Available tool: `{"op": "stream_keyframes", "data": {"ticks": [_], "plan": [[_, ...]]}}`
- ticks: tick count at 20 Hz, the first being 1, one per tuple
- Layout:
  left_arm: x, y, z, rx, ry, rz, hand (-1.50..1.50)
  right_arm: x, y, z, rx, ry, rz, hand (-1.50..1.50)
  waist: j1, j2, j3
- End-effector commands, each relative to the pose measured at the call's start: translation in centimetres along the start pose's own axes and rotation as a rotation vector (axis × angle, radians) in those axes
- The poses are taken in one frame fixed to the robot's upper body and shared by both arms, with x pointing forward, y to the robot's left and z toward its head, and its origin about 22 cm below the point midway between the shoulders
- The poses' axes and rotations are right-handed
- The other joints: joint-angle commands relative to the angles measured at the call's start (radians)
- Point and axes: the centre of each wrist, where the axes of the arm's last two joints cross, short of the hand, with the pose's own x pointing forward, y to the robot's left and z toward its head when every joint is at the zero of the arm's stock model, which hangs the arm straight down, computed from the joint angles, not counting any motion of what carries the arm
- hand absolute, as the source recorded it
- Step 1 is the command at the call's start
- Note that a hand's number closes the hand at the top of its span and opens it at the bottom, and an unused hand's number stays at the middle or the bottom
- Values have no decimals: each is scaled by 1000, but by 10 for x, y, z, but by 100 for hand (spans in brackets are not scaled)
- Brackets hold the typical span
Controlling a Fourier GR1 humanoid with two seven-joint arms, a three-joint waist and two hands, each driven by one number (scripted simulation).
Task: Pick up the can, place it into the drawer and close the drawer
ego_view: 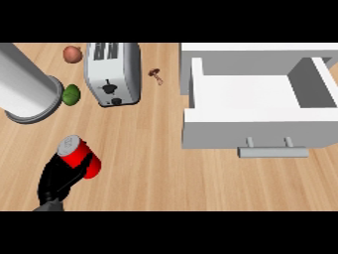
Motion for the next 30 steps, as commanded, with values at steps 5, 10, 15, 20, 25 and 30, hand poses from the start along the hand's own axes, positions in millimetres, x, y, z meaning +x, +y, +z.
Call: {"op": "stream_keyframes", "data": {"ticks": [5,10,15,20,25,30], "plan": [[27,-24,-9,-150,-72,29,150,-13,5,1,-18,12,-27,-150,5,-1,1],[41,-59,-15,-204,-138,29,150,-8,5,-5,-33,-8,-26,-150,6,-1,1],[54,-102,-46,-220,-142,32,150,-10,9,7,-21,-3,-31,-150,-5,0,0],[81,-123,-55,-269,-153,23,150,11,25,0,-13,-20,-23,-150,0,0,0],[112,-167,-54,-280,-220,-13,150,3,21,5,-15,-13,-30,-150,0,-1,0],[148,-191,-52,-286,-259,-52,150,3,13,11,-17,-14,-25,-150,-3,-1,0]]}}
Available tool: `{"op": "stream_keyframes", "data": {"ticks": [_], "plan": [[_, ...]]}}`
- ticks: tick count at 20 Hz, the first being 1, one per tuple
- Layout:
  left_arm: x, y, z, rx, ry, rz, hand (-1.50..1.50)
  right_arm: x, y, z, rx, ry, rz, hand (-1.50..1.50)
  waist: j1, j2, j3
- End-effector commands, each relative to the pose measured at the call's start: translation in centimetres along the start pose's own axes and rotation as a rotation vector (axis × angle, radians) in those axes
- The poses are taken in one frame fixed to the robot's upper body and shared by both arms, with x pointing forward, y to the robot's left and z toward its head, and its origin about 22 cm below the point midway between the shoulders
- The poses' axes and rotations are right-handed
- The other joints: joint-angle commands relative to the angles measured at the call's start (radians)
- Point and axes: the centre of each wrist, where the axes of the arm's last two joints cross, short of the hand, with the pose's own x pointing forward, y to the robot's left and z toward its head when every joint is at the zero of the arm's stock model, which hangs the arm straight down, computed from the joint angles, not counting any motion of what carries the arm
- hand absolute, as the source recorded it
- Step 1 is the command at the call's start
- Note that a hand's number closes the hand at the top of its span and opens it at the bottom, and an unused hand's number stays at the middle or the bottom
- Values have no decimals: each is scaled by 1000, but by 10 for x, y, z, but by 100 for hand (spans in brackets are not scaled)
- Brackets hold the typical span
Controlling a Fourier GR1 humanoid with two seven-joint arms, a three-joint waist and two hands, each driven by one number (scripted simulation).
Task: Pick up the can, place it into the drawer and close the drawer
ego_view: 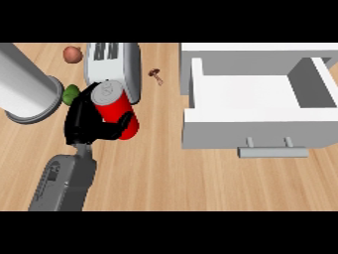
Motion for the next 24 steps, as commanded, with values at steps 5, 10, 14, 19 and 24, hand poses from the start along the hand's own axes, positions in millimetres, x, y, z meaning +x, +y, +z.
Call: {"op": "stream_keyframes", "data": {"ticks": [5,10,14,19,24], "plan": [[42,-53,-28,-23,-18,-43,150,11,4,8,-7,-2,-13,-150,-6,1,0],[81,-87,-43,-38,-48,-44,150,16,-7,9,-9,-4,1,-150,-8,0,0],[89,-109,-60,-59,-58,-78,150,-13,3,-13,-1,4,-15,-150,-4,3,0],[105,-141,-72,-68,-61,-82,150,-14,10,-9,20,1,-21,-150,-13,3,1],[93,-150,-83,-58,-55,-79,150,-5,14,-13,22,0,-20,-150,-14,4,0]]}}
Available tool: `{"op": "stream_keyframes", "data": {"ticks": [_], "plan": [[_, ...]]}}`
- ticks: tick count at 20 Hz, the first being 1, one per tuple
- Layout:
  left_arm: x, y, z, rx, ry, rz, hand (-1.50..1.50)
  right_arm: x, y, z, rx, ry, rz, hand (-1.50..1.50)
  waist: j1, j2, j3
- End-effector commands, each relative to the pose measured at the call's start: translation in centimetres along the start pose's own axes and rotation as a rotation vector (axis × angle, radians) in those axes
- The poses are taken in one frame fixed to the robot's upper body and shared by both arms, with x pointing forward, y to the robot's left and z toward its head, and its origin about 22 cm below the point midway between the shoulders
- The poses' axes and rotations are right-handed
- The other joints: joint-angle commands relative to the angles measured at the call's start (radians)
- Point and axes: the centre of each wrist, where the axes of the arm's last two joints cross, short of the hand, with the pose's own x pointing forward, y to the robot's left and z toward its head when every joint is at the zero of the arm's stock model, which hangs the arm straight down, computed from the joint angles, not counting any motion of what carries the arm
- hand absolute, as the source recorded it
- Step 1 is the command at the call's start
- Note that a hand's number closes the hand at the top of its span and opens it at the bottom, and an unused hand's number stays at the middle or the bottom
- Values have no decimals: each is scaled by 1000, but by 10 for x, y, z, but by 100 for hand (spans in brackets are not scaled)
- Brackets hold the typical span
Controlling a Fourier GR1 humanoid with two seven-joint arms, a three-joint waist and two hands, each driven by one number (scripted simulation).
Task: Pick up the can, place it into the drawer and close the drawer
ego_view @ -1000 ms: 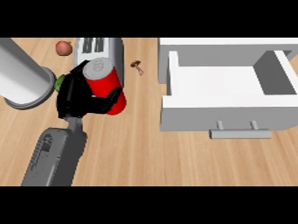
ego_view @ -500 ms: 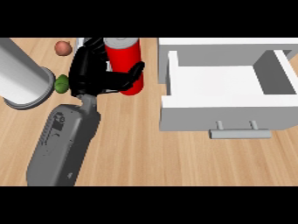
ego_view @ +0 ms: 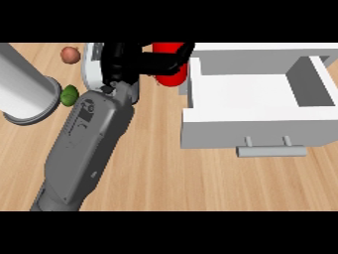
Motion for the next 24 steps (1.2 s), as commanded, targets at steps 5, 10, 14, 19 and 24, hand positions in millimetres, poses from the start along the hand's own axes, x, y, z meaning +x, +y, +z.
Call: {"op": "stream_keyframes", "data": {"ticks": [5,10,14,19,24], "plan": [[15,-44,-23,-7,7,-27,150,6,2,5,-17,-7,4,-150,-8,0,0],[34,-79,-33,13,18,-33,150,0,-2,2,20,-11,-2,-150,-18,2,0],[8,-72,-43,7,15,-57,150,-10,-2,4,27,-26,-21,-150,-31,6,1],[32,-101,-47,-5,18,-49,150,7,1,0,17,-20,11,-150,-34,5,0],[16,-108,-43,25,42,-84,150,6,7,5,30,-14,-21,-150,-64,7,1]]}}
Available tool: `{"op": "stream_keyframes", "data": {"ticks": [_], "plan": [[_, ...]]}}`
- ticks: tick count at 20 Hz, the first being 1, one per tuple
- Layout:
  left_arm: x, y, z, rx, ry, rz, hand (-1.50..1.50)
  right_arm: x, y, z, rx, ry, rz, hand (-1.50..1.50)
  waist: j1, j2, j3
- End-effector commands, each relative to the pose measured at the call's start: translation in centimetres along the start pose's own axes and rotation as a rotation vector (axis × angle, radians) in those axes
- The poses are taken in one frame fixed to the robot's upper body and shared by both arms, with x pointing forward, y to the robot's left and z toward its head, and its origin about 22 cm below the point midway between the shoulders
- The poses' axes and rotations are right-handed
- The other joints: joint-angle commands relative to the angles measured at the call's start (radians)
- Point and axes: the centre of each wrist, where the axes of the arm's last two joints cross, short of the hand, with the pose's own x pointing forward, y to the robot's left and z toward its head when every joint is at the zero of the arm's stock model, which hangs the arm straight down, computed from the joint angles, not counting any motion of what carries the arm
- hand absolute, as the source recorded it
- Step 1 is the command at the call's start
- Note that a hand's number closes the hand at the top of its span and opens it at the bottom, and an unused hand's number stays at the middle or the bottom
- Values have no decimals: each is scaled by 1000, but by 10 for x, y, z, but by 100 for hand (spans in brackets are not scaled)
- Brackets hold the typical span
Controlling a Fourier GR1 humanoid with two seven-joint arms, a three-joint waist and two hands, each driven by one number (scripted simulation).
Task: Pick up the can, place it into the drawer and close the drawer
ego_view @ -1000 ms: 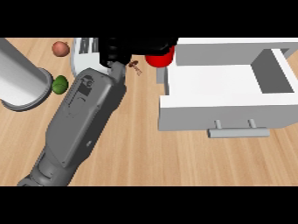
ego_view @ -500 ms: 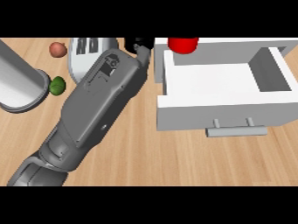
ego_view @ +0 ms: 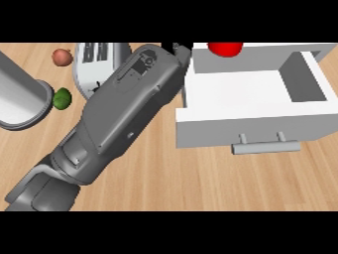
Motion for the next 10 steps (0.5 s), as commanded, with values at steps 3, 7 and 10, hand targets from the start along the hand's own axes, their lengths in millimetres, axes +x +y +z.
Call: {"op": "stream_keyframes", "data": {"ticks": [3,7,10], "plan": [[-4,-14,0,13,14,-36,150,1,-6,-22,16,10,12,-150,-4,5,1],[-16,-10,-2,16,28,-53,150,11,1,-11,17,-30,-6,-150,-12,5,0],[-20,-19,6,37,76,-49,150,7,-2,-6,41,-3,-2,-150,-33,5,1]]}}
